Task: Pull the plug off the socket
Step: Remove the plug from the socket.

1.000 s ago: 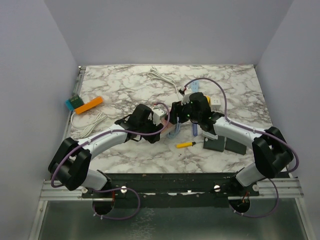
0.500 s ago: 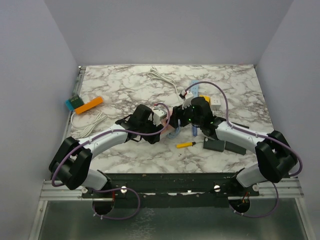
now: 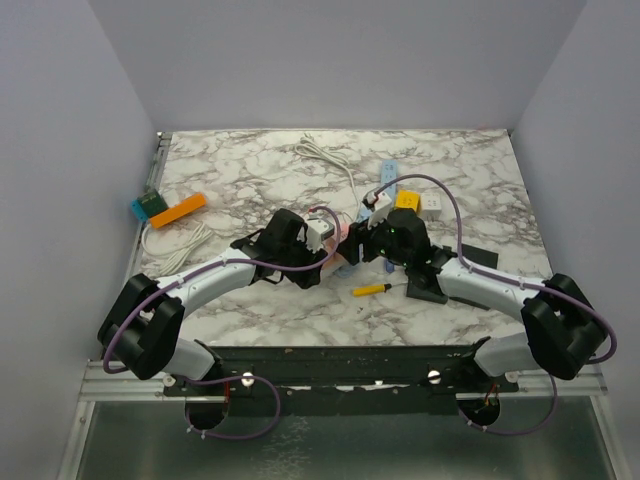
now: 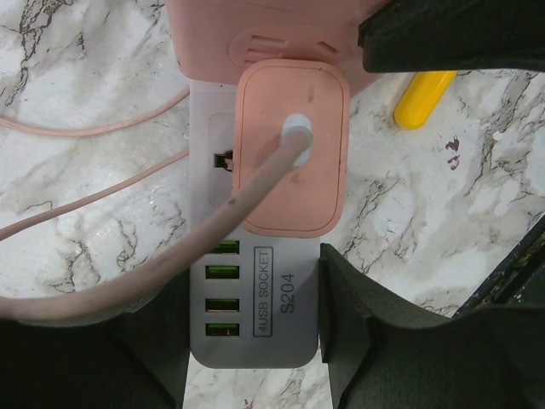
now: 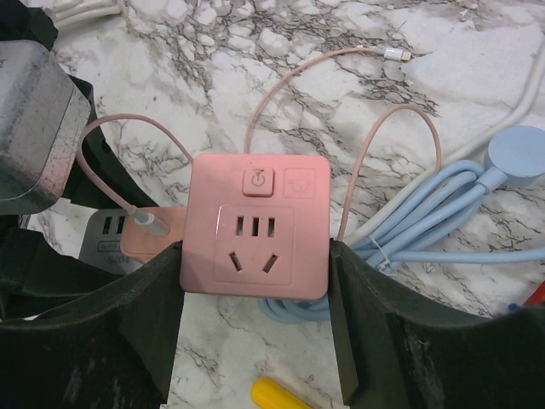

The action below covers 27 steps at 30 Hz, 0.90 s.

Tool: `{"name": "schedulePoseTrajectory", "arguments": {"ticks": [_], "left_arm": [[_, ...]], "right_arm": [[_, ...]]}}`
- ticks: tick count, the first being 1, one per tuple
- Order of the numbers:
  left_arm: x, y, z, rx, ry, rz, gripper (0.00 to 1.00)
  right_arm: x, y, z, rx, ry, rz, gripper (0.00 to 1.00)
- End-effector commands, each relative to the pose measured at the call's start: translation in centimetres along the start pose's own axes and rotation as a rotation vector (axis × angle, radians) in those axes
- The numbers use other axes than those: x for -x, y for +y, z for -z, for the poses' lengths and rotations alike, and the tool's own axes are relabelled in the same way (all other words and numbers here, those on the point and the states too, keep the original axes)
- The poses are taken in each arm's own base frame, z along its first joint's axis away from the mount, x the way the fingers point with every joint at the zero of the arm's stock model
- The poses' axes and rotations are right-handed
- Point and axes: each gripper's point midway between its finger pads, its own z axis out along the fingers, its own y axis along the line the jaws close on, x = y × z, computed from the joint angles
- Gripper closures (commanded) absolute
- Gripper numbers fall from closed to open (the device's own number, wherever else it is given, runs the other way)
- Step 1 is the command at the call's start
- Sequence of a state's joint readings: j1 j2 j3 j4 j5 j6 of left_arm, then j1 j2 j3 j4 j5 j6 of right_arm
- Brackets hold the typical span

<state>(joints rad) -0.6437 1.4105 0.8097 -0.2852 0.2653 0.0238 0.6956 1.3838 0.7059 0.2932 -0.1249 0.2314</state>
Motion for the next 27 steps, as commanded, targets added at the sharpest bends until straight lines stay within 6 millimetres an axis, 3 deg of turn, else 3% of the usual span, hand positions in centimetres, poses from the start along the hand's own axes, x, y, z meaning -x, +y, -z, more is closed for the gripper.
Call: {"name": "schedulePoseTrajectory", "arguments": {"ticks": [1,7,15,20,27], "left_arm": [[-0.6,1.2,0.1,0.059,0.036,0.034,1.00],[-0.6,1.1,0.0,0.052,0.037,0.030,1.00],[-0.5,1.2,0.2,0.058,0.030,0.030,1.00],[-0.4,1.3,0.3,0.066,0.026,0.029,1.00],[-0.3,1.8,0.4,0.096,0.022,0.036,1.00]], "right_arm": [[4.0,0.6,0.6,-0.008,-0.133,0.008,0.99],[4.4,0.0,-0.8,-0.059,-0.072,-0.036,0.99],[3.2,-0.4,-3.2,-0.085,0.055,-0.058,1.00],[3.4,-0.6,-3.0,-0.095,0.047,-0.061,0.99],[5.2,-0.4,-1.7,-0.109,0.001,-0.054,0.99]]}}
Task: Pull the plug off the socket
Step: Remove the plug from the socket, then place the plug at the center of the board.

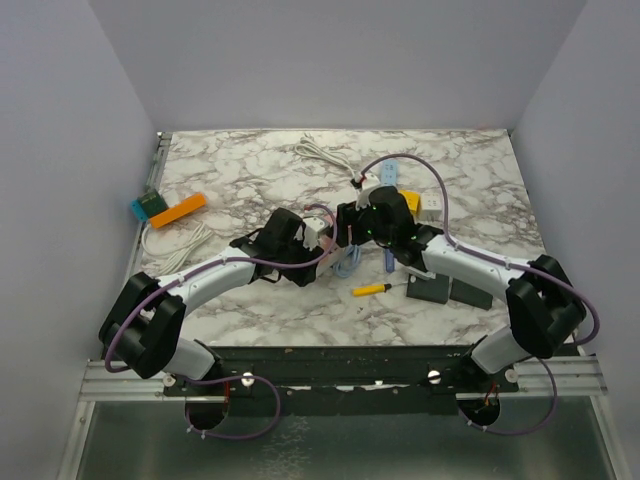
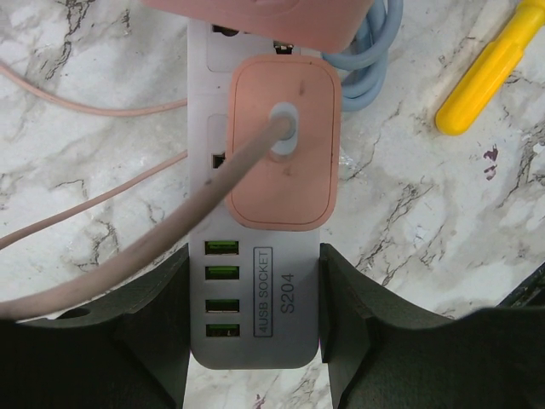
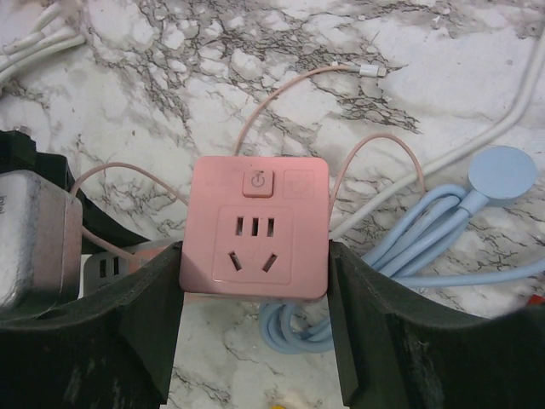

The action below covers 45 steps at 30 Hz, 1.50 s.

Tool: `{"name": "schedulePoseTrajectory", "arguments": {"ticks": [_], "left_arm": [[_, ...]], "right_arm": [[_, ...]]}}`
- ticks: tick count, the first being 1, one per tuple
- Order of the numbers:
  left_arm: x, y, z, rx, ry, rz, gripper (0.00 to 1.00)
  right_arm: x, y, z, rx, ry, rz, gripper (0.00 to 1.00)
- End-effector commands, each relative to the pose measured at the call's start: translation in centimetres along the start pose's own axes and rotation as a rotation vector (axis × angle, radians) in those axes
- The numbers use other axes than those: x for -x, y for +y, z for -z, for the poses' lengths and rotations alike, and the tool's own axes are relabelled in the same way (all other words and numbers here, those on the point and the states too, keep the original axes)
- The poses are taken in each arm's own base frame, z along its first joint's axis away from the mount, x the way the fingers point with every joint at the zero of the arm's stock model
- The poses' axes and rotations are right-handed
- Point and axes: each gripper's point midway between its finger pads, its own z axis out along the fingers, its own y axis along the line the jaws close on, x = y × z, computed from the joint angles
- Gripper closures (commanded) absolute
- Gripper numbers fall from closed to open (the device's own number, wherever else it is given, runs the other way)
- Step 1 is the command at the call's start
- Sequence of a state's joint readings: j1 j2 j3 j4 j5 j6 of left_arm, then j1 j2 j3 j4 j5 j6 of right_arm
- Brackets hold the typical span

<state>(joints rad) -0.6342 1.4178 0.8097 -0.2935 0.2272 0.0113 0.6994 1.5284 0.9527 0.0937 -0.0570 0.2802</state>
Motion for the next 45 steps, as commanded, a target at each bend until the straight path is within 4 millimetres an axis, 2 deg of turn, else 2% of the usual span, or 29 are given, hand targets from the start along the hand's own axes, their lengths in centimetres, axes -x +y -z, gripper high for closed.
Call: {"name": "schedulePoseTrajectory", "arguments": {"ticks": [1,7,11,17,21,25,27,38,40,45], "left_arm": [[0.2,1.1,0.5,0.066,0.003,0.012,1.00],[1.0,2.0,1.4,0.126,-0.035,0.037,1.00],[1.6,2.5,2.1,0.162,-0.071,0.060,1.00],[2.9,2.7,3.1,0.191,-0.130,0.083,1.00],[3.2,2.6,3.5,0.187,-0.144,0.081,1.00],[3.2,2.5,3.7,0.185,-0.150,0.080,1.00],[3.4,2.4,4.0,0.184,-0.159,0.077,1.00],[3.9,2.1,5.0,0.179,-0.193,0.064,1.00],[4.0,2.1,5.2,0.177,-0.198,0.065,1.00],[4.1,2.1,5.3,0.178,-0.201,0.062,1.00]], "right_arm": [[3.0,0.2,1.8,-0.028,-0.075,0.000,0.99],[3.6,-2.1,5.6,-0.169,-0.068,0.008,0.99],[3.6,-4.7,8.4,-0.279,-0.025,-0.005,0.99],[3.7,-11.7,12.7,-0.448,0.067,-0.106,0.99],[3.4,-16.3,14.7,-0.528,0.141,-0.149,0.99],[3.2,-21.1,16.7,-0.737,0.256,-0.149,0.99],[2.9,-23.0,17.0,-0.776,0.295,-0.186,0.99],[0.8,-29.9,14.9,-0.745,0.424,-0.343,0.99],[0.3,-30.8,14.7,-0.744,0.456,-0.365,0.99],[-1.1,-31.3,13.3,-0.696,0.525,-0.393,0.99]]}}
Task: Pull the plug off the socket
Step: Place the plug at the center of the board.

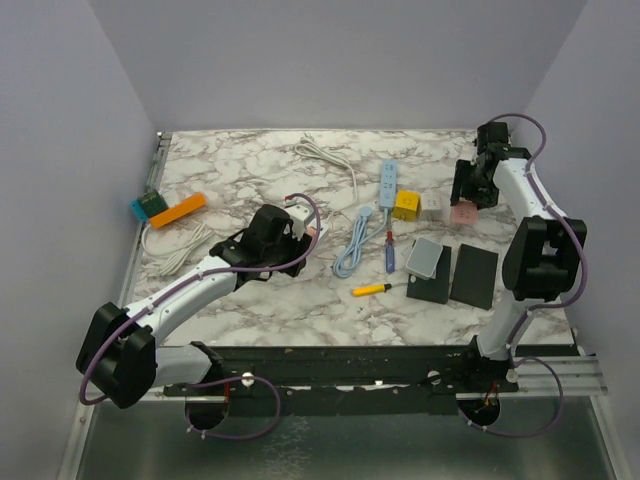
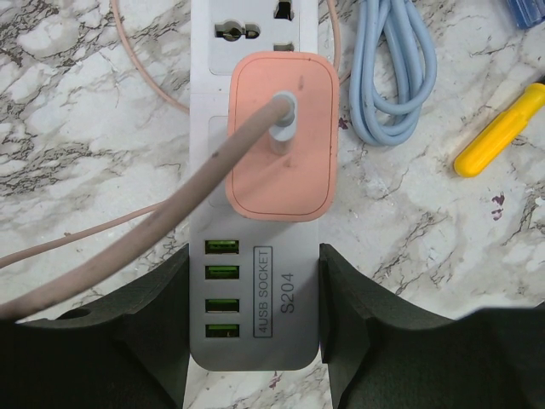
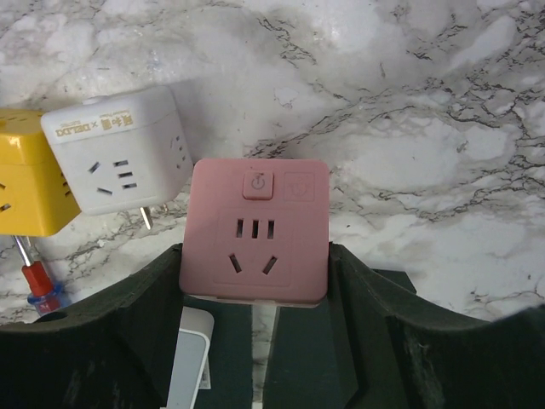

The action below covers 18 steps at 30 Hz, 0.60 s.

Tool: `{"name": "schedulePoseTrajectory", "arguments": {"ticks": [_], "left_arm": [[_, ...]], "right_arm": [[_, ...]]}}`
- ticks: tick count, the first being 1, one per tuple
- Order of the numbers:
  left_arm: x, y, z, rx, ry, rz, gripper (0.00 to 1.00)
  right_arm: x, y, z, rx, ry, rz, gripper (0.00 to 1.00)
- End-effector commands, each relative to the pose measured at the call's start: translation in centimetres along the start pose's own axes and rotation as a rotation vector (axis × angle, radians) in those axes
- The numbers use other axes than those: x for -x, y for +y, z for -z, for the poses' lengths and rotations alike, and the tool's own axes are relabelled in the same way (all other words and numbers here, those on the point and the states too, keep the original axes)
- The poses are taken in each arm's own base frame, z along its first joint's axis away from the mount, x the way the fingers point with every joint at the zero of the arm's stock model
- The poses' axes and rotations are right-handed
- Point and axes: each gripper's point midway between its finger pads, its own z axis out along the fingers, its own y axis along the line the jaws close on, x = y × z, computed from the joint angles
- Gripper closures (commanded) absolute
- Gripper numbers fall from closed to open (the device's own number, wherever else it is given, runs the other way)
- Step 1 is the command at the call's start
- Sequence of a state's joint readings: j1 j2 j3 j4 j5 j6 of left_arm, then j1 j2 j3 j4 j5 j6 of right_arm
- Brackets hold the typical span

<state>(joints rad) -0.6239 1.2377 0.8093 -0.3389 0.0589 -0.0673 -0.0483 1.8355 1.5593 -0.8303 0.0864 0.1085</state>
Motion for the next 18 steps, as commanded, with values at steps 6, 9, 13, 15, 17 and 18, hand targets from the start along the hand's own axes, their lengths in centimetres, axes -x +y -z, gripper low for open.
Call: {"name": "schedulePoseTrajectory", "arguments": {"ticks": [6,9,13,15,17,18], "left_arm": [[1.2,0.1,0.4,0.003,-0.049,0.001,1.00],[1.0,0.0,0.2,-0.001,-0.040,0.001,1.00],[0.8,0.0,0.1,-0.001,-0.033,0.000,1.00],[0.8,0.1,0.0,0.002,-0.029,0.000,1.00],[0.7,0.0,-0.1,0.001,-0.026,-0.001,1.00],[0.6,0.1,-0.2,0.002,-0.023,0.000,1.00]], "right_arm": [[-0.9,0.9,-1.8,0.064,0.116,0.034,0.94],[-0.8,0.9,-2.5,0.063,0.129,0.036,0.92],[-0.7,0.7,-3.5,0.059,0.148,0.032,0.85],[-0.5,0.6,-3.9,0.058,0.150,0.030,0.77],[-0.3,0.6,-4.2,0.058,0.146,0.031,0.71],[-0.2,0.6,-4.4,0.058,0.148,0.030,0.69]]}}
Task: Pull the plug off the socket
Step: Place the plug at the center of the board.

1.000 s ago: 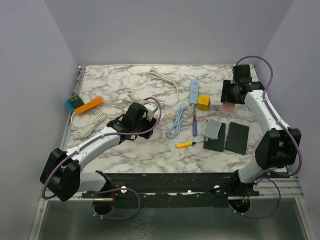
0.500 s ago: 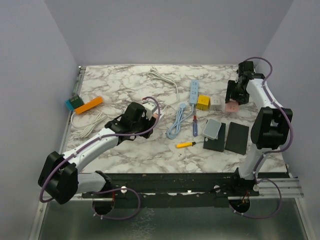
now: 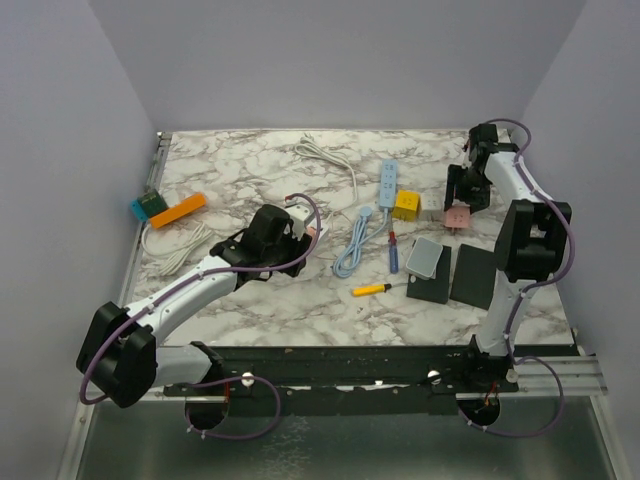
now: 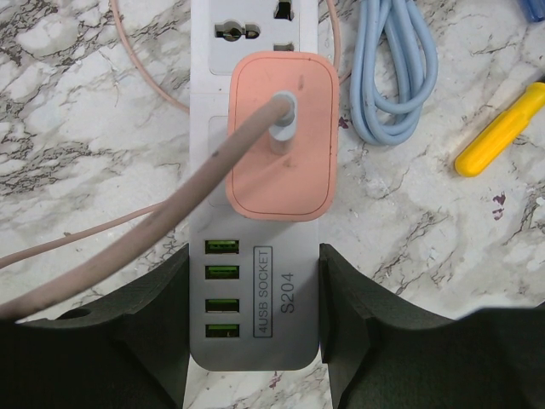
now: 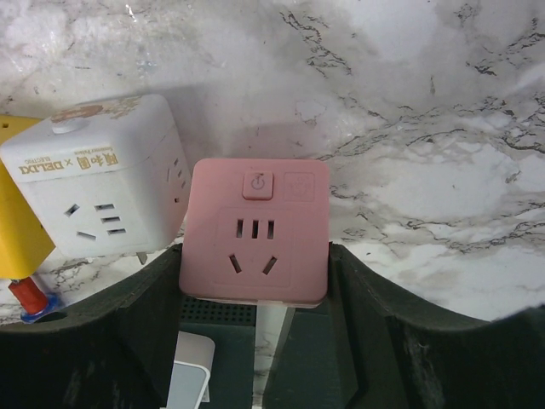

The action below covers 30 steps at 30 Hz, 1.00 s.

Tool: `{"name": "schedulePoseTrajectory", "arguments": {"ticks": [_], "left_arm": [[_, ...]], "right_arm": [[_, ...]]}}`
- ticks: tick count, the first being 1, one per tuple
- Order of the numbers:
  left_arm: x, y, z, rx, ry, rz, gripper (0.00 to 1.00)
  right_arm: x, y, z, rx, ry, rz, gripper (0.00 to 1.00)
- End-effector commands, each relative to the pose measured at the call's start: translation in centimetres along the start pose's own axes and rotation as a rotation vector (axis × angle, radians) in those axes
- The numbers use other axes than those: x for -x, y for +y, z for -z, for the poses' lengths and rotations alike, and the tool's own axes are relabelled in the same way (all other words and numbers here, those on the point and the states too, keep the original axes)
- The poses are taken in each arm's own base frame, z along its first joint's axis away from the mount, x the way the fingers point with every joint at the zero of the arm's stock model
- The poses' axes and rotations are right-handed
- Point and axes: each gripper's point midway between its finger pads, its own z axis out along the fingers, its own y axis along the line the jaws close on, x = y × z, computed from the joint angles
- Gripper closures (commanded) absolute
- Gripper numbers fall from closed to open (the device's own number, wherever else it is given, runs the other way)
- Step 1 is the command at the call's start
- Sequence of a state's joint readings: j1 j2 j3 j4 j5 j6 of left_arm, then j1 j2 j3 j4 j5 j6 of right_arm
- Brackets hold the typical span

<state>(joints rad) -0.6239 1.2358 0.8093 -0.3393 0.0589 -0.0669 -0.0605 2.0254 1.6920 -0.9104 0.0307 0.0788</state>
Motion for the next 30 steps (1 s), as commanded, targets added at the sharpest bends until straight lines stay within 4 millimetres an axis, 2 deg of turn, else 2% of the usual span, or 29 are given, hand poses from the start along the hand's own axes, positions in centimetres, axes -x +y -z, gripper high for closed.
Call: {"name": "schedulePoseTrajectory", "arguments": {"ticks": [1,6,13,19,30], "left_arm": [[0.5,0.1,-0.3,0.003,-0.018,0.000,1.00],[0.2,0.2,-0.6,0.008,-0.001,0.001,1.00],[0.0,0.2,-0.8,0.008,0.009,0.000,1.00],[0.0,0.2,-0.8,0.007,0.010,-0.001,1.00],[0.0,0.2,-0.8,0.007,0.012,-0.002,1.00]], "right_arm": [[0.7,-0.1,-0.4,0.019,0.006,0.003,0.65],[1.1,0.0,-1.0,0.060,0.008,-0.018,0.56],[1.4,0.0,-1.7,0.068,0.004,-0.027,0.36],[1.8,-0.1,-1.4,0.066,-0.031,-0.030,0.20],[2.8,-0.4,0.2,0.054,-0.102,-0.041,0.16]]}}
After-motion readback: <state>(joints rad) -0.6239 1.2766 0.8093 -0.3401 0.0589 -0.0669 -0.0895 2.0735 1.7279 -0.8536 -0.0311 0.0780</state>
